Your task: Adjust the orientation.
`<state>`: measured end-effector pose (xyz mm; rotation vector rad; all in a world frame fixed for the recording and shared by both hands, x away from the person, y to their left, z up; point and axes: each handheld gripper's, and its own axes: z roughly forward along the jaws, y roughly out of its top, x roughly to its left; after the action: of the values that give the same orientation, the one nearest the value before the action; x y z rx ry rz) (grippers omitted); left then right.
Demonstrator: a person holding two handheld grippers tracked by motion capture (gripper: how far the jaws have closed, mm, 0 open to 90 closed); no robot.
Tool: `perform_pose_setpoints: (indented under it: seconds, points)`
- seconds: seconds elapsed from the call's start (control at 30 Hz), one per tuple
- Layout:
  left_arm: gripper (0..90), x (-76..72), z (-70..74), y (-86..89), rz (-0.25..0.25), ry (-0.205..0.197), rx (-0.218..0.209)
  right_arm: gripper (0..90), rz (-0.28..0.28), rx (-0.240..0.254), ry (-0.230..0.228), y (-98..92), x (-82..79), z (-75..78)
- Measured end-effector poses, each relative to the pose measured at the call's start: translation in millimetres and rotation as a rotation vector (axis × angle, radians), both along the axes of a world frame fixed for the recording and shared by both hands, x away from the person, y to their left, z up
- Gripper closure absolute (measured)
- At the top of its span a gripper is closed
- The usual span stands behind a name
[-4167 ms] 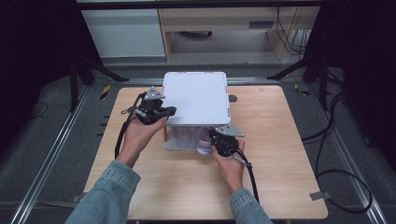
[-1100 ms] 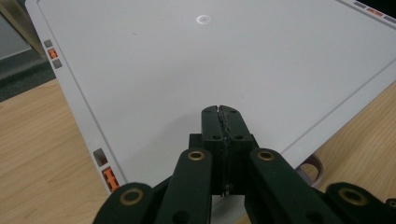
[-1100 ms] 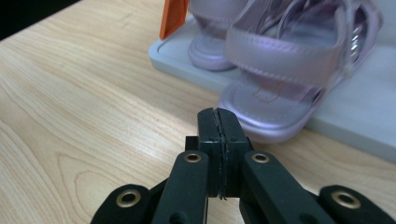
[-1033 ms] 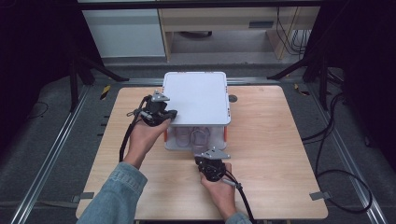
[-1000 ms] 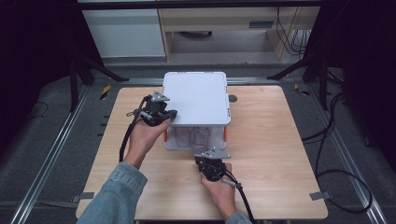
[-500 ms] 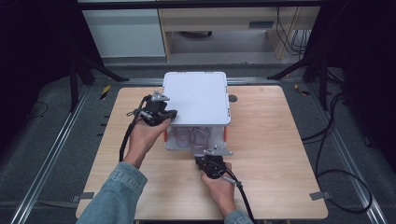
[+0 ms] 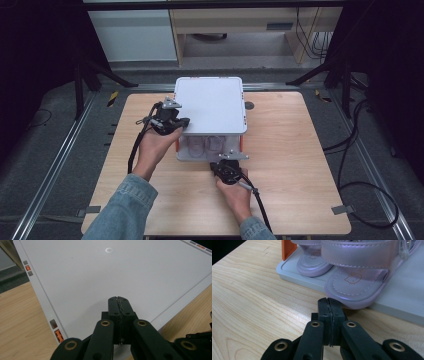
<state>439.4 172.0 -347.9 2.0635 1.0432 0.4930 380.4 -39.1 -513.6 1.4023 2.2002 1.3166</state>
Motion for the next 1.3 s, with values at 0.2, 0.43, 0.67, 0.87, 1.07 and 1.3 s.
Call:
perform_pose_setpoints:
  seconds: [0.2,0.43,0.67,0.87,1.07,1.3]
  points:
    - [89.2,-0.2,-0.2,-0.1,0.0,-0.002,0.0,90.0,-0.009,0.002,-0.002,-2.1,4.7,0.5]
    - [89.2,-0.2,-0.2,-0.3,0.001,-0.003,0.001,90.0,-0.013,0.001,-0.002,-3.2,9.2,1.2]
    - [89.2,-0.1,-0.1,0.1,0.0,-0.001,-0.001,90.0,-0.019,0.002,0.004,-4.2,12.6,1.8]
    - [89.3,-0.2,-0.1,-0.1,0.001,-0.001,0.001,90.0,-0.027,-0.005,-0.005,-9.6,9.6,7.8]
    - [89.2,-0.1,-0.1,-0.2,0.002,0.0,0.0,90.0,-0.041,-0.014,0.005,-14.8,13.5,6.5]
    - [89.2,-0.2,-0.1,-0.2,0.002,-0.001,0.0,90.0,-0.041,-0.019,0.004,-14.7,17.8,6.5]
